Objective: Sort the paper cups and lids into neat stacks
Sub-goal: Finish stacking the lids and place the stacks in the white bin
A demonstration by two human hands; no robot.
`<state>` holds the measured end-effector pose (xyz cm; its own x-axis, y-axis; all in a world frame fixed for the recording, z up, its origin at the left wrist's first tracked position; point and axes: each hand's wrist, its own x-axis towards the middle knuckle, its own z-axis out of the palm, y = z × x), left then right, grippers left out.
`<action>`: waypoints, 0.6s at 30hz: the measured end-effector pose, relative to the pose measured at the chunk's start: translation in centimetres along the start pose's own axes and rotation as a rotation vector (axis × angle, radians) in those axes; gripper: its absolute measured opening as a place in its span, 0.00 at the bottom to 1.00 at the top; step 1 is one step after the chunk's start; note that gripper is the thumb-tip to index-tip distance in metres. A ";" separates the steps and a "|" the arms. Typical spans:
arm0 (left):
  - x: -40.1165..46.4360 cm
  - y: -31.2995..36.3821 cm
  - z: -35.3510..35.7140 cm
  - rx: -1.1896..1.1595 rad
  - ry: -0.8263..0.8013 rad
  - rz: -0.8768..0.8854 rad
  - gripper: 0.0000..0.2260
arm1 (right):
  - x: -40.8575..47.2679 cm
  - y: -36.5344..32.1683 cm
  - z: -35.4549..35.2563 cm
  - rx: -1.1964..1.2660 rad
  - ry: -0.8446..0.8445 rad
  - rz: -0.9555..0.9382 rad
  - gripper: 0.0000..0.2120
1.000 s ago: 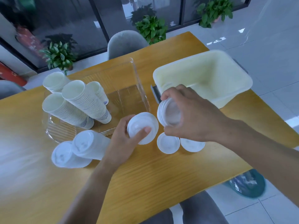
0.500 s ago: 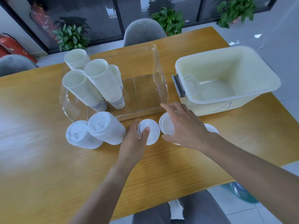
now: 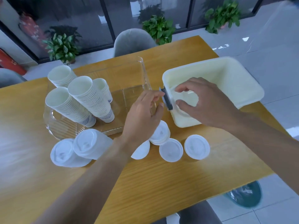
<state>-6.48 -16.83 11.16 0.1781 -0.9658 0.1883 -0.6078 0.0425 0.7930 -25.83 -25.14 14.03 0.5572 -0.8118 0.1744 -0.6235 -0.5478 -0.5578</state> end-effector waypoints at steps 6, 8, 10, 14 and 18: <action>8.2 2.6 2.4 0.503 -0.459 0.182 0.15 | 3.9 6.8 -3.0 -0.123 -0.146 0.220 0.20; 10.4 2.8 3.5 0.735 -0.534 0.265 0.19 | 4.6 8.2 -3.1 -0.142 -0.218 0.262 0.22; 12.2 2.9 4.7 0.944 -0.554 0.357 0.21 | 5.1 9.3 -3.0 -0.185 -0.322 0.302 0.25; 14.7 3.4 7.5 1.195 -0.636 0.475 0.26 | 6.2 10.9 -2.1 -0.258 -0.535 0.347 0.30; 15.8 2.6 10.3 1.280 -0.863 0.434 0.34 | 6.8 12.5 -1.7 -0.267 -0.608 0.346 0.28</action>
<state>-13.27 -34.59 10.23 -0.3726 -0.8057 -0.4605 -0.7899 0.5358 -0.2983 -30.77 -37.87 9.60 0.4615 -0.7343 -0.4978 -0.8871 -0.3746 -0.2698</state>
